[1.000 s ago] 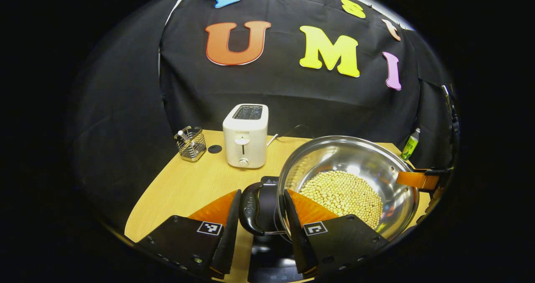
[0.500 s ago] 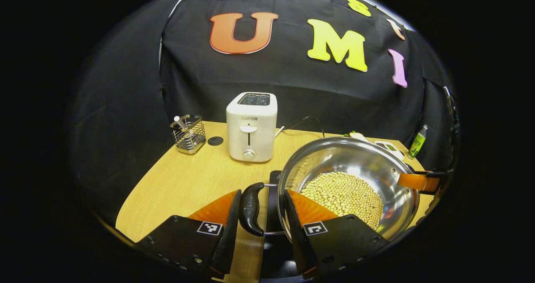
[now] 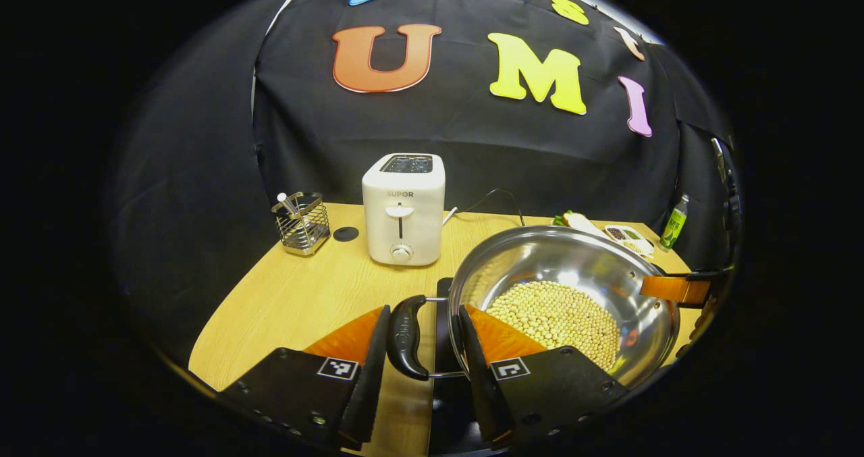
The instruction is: First push the handle of the pot to place it horizontally, then grasp the pot with both hands and set it on the induction cooktop.
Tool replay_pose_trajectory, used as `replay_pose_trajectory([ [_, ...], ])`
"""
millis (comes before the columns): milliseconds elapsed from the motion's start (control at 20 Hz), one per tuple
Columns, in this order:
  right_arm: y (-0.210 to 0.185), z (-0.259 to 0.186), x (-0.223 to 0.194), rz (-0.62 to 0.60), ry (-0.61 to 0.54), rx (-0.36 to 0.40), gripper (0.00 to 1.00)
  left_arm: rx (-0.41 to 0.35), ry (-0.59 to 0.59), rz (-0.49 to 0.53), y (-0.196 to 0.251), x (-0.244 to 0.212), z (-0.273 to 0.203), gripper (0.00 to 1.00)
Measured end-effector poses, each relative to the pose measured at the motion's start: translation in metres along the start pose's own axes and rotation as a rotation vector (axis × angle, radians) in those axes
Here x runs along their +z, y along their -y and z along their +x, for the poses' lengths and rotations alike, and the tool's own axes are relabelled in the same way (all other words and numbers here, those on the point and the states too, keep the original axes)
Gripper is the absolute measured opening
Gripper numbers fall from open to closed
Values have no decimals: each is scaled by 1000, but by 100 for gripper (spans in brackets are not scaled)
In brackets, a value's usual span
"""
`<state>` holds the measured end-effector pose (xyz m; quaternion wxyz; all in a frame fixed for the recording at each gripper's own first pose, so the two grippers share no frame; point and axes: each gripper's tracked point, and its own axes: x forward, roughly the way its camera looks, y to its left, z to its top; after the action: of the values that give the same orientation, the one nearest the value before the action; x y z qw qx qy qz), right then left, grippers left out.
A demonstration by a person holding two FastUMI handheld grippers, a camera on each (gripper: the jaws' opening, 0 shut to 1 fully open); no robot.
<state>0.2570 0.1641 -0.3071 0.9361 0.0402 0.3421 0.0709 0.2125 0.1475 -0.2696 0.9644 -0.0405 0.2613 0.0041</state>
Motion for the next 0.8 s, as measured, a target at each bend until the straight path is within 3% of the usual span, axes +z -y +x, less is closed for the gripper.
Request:
replay_pose_trajectory([
  [50,0,0,1,-9,14,-3,71,-1,-1,3,0,0,1,57],
  [200,1,-3,2,-28,35,-21,72,13,3,6,0,2,0,61],
  [250,0,-3,2,-31,40,-26,78,21,13,-12,-1,7,-2,61],
  [350,-3,-5,0,-35,35,-25,79,32,50,-42,-6,19,-7,61],
  [500,-1,-12,4,-34,58,-37,79,72,64,-46,-21,23,-16,72],
  [550,-2,-15,6,-35,69,-38,79,87,64,-49,-24,23,-19,89],
  [800,-8,-46,28,-20,193,1,80,86,97,-65,-18,21,-42,92],
])
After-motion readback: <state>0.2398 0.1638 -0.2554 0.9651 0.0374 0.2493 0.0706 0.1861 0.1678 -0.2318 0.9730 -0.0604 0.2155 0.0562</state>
